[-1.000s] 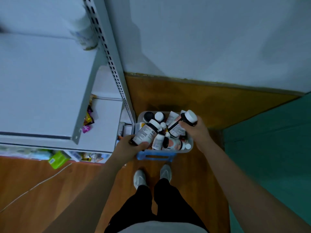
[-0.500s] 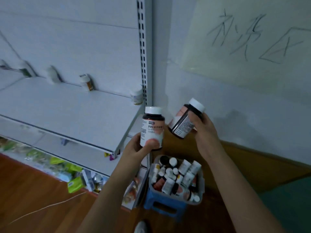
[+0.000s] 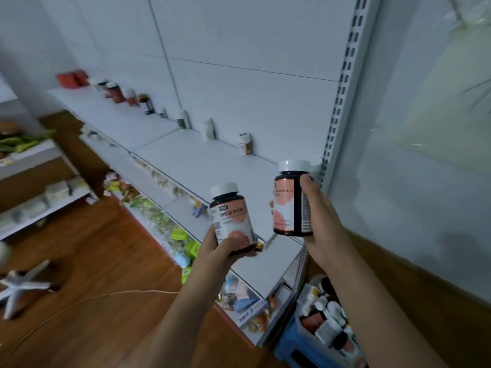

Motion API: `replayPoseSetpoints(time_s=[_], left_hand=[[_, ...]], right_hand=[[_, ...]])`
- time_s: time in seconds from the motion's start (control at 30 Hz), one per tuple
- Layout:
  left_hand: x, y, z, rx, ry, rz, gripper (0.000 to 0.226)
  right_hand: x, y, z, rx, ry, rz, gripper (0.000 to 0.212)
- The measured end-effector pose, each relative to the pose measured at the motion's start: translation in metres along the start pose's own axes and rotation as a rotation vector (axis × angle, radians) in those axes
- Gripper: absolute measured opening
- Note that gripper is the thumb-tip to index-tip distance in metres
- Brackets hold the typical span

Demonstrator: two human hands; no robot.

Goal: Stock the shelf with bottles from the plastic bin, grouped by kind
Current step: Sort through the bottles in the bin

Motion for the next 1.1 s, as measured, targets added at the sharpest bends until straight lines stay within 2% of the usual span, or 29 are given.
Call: replayPoseSetpoints(time_s=[0.13,0.27,0.43,0.63,0.9,1.1], left_hand=[[-0.052,-0.030,-0.007,0.060,-0.088,-0.087,0.050],[-0.117,-0.059,-0.009,0.087,-0.188,-0.107,0.049],[-0.217,-0.118,-0.008,0.179,-0.299,-0.081,0.058],[-0.323,-0.198,0.000,0.275,-0.318,0.026,0.047],[-0.446,-0.249,0.018,0.264,-0.417,0.124,0.050],[-0.518,-0.265,0.052,0.245,-0.484,0.163,0.042]], right_hand=[[0.061,-0.010,0.014,0.027,0.075,-0.090,0.058],[0.134,-0.036,0.031,0.139,0.152,-0.161,0.049],[0.261,-0.046,0.055,0.093,0.264,-0.246,0.056],[0.395,-0.058,0.094,0.050,0.289,-0.294,0.043],[0.521,-0.090,0.143,0.047,0.331,-0.281,0.041],[0.594,-0.121,0.209,0.045,0.350,-0.285,0.047]])
Point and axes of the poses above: each hand's wrist, its own z-axis towards the middle knuckle, its own x-axis out of the palm, y = z × x, the point moved 9 cm from there along z, towards the middle knuckle, and after that the axes turned 11 degrees about -z, right-handed, at the moved point
